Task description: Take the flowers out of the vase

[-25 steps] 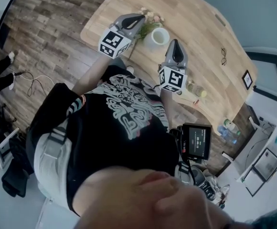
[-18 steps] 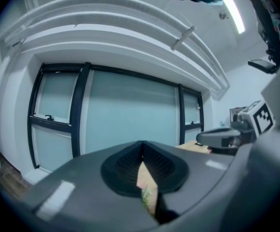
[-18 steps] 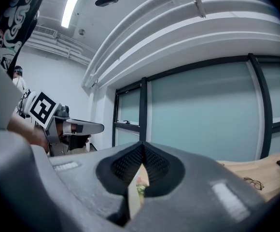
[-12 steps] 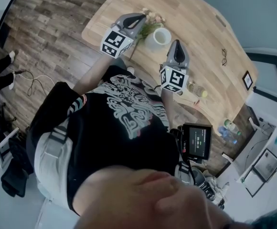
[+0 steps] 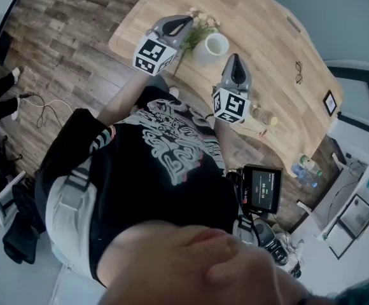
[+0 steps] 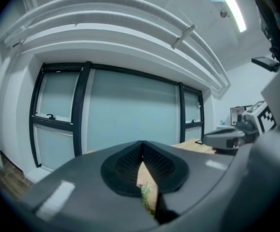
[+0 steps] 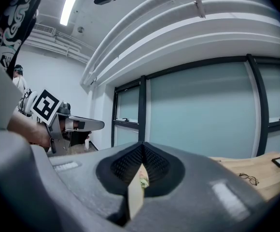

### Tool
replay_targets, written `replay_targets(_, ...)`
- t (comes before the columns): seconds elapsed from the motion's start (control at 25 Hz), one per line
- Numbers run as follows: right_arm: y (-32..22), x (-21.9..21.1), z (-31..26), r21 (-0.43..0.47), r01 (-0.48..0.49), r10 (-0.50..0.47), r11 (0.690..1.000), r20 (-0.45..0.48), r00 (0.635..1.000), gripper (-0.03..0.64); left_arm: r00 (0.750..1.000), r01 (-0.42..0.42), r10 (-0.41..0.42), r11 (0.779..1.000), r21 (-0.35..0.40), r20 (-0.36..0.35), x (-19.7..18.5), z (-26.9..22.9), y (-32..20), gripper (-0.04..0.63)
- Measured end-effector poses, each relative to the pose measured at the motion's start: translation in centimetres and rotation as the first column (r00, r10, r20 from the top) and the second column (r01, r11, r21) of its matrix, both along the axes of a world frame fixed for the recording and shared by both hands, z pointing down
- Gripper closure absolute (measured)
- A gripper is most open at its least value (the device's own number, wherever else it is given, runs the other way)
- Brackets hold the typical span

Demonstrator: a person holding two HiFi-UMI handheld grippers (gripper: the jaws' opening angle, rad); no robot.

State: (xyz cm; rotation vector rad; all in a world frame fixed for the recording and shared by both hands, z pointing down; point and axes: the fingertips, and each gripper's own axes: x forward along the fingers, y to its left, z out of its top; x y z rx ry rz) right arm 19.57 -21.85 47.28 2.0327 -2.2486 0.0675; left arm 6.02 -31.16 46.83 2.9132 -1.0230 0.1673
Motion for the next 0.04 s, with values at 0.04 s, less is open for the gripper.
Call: replay_targets(0.04, 0.07, -0.17, 0.04, -0.002, 0.002, -0.002, 1.0, 0.0, 1.0, 0.618, 1.0, 0.004, -0.004, 1.0, 0.0, 0.0, -0.19, -0.04, -0.04, 0.606)
